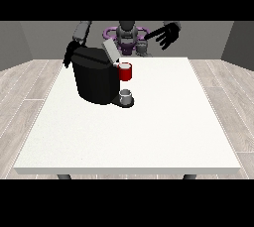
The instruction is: Insert the coffee pod into the coffee machine and close the lid
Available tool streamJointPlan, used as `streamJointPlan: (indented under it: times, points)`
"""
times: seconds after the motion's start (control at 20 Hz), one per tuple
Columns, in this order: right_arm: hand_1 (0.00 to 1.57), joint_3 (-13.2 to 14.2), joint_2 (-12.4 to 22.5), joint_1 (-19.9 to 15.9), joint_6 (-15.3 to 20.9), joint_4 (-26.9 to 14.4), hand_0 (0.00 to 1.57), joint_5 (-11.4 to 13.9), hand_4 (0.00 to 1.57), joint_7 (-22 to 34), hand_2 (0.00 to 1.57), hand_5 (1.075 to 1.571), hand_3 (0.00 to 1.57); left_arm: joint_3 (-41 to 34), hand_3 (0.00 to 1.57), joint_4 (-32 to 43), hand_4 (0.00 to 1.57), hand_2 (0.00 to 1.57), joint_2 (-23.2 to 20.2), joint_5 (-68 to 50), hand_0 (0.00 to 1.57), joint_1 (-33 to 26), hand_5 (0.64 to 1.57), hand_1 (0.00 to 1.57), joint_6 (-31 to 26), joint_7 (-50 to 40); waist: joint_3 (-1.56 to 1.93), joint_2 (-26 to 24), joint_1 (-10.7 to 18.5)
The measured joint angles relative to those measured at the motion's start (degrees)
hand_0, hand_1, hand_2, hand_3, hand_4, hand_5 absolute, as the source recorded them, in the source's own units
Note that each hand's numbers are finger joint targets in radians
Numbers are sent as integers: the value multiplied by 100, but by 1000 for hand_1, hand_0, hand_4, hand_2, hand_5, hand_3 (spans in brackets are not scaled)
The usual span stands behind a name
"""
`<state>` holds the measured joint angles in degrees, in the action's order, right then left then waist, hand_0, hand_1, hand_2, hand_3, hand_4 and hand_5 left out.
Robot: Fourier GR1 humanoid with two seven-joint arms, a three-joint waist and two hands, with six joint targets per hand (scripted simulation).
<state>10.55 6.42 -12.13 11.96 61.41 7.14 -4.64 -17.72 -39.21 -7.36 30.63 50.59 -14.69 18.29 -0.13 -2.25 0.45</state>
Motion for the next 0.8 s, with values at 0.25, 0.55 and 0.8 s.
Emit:
streamJointPlan:
  times: [0.25,0.55,0.8]
  points:
    - [0,-112,-91,470,-71,97,0,14,0,15,0,1571,0,-261,0,63,372,0,458,-542,0,-1015,1571,0,-131,35,7,-849,269]
    - [0,-406,-205,358,-524,681,0,-176,0,220,0,1571,0,-322,0,53,414,0,562,-730,0,-1838,1571,0,-237,-15,9,-1454,391]
    - [0,-593,-70,13,-894,1069,0,-234,107,334,0,1571,0,-354,0,-172,429,0,613,-968,0,-2112,1571,0,-282,-122,11,-1506,515]
